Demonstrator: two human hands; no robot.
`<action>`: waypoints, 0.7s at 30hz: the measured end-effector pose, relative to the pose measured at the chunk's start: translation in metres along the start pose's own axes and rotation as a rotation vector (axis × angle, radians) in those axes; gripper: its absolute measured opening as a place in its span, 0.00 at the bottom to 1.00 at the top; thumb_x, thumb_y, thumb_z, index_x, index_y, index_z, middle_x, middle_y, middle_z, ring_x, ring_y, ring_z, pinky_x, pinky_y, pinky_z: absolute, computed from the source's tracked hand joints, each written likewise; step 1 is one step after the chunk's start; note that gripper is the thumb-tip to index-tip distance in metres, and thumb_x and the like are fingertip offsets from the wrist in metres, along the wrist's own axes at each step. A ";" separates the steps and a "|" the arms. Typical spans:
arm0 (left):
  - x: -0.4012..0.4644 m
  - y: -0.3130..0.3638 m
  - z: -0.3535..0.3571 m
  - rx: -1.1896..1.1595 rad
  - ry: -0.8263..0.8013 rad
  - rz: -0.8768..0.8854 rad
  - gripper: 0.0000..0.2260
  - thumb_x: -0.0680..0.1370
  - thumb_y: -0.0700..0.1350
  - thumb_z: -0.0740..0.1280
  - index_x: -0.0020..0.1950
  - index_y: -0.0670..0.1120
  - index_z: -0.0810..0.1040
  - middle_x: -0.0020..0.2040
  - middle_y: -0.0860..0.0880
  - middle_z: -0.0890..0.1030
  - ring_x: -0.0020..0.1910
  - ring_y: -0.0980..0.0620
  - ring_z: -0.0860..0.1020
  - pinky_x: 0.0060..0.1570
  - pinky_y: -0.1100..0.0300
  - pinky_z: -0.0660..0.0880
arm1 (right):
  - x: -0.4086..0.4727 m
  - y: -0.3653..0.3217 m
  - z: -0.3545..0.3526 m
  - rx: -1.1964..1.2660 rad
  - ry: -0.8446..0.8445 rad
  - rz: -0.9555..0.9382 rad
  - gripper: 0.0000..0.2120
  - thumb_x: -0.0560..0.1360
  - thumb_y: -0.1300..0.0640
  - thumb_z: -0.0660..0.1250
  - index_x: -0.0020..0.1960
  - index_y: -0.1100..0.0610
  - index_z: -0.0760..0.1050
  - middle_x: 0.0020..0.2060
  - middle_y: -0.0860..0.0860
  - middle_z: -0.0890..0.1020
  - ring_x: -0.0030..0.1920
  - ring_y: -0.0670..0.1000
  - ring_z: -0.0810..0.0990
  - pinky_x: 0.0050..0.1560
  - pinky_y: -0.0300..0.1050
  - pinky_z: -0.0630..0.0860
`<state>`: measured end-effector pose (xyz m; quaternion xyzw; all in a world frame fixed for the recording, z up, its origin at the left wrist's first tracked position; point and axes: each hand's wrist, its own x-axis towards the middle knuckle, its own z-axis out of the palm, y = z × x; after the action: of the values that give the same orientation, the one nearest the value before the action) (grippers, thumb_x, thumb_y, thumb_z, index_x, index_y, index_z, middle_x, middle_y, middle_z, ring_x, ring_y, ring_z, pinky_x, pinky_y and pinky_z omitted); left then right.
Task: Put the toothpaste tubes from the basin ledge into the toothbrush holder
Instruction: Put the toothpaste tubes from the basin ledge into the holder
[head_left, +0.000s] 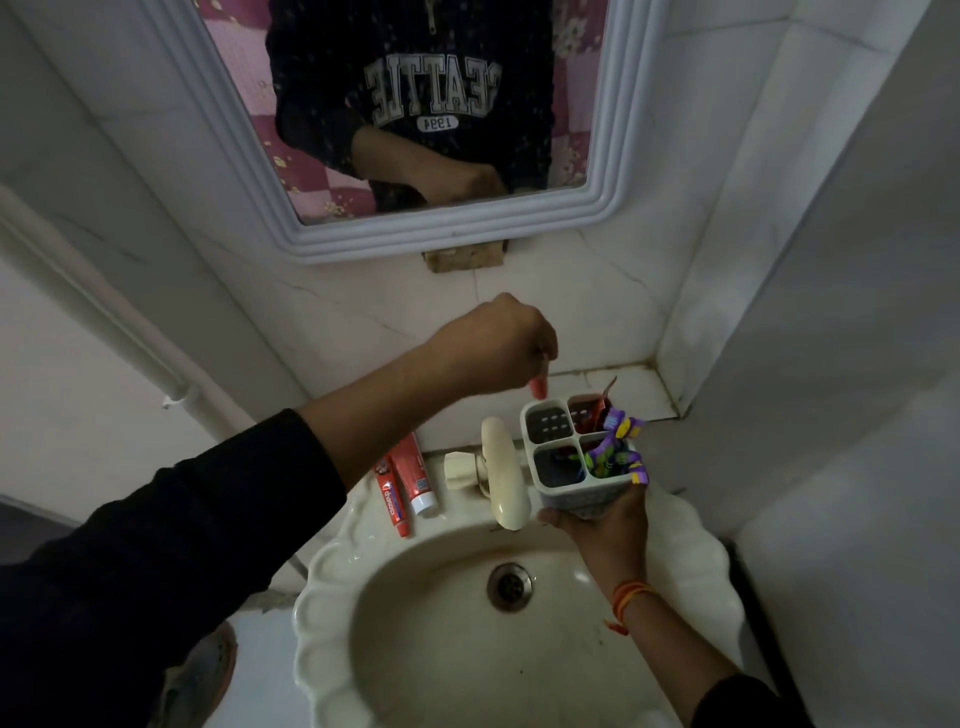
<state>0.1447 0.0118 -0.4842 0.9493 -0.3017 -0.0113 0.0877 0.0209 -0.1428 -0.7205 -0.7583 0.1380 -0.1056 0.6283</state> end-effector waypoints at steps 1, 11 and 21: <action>-0.001 0.005 0.002 0.016 -0.002 0.010 0.12 0.80 0.43 0.67 0.62 0.47 0.84 0.55 0.47 0.87 0.51 0.52 0.85 0.54 0.56 0.82 | 0.000 0.000 0.000 -0.002 -0.004 0.000 0.59 0.51 0.60 0.89 0.76 0.53 0.62 0.65 0.45 0.76 0.66 0.47 0.75 0.56 0.22 0.73; 0.000 0.015 0.005 -0.051 -0.077 0.024 0.12 0.80 0.42 0.68 0.62 0.46 0.84 0.56 0.48 0.86 0.52 0.54 0.85 0.56 0.60 0.80 | 0.000 0.000 0.000 -0.013 -0.008 0.015 0.58 0.51 0.58 0.89 0.75 0.52 0.63 0.64 0.46 0.77 0.65 0.46 0.76 0.55 0.24 0.74; -0.001 -0.027 0.041 -0.347 -0.347 -0.193 0.13 0.80 0.53 0.69 0.60 0.49 0.86 0.58 0.51 0.87 0.57 0.53 0.82 0.60 0.58 0.76 | 0.002 0.005 -0.001 -0.035 0.010 0.037 0.58 0.49 0.56 0.90 0.74 0.54 0.65 0.64 0.47 0.79 0.62 0.41 0.78 0.61 0.34 0.77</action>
<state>0.1562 0.0276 -0.5290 0.9283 -0.2138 -0.2340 0.1944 0.0222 -0.1459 -0.7255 -0.7659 0.1571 -0.0953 0.6162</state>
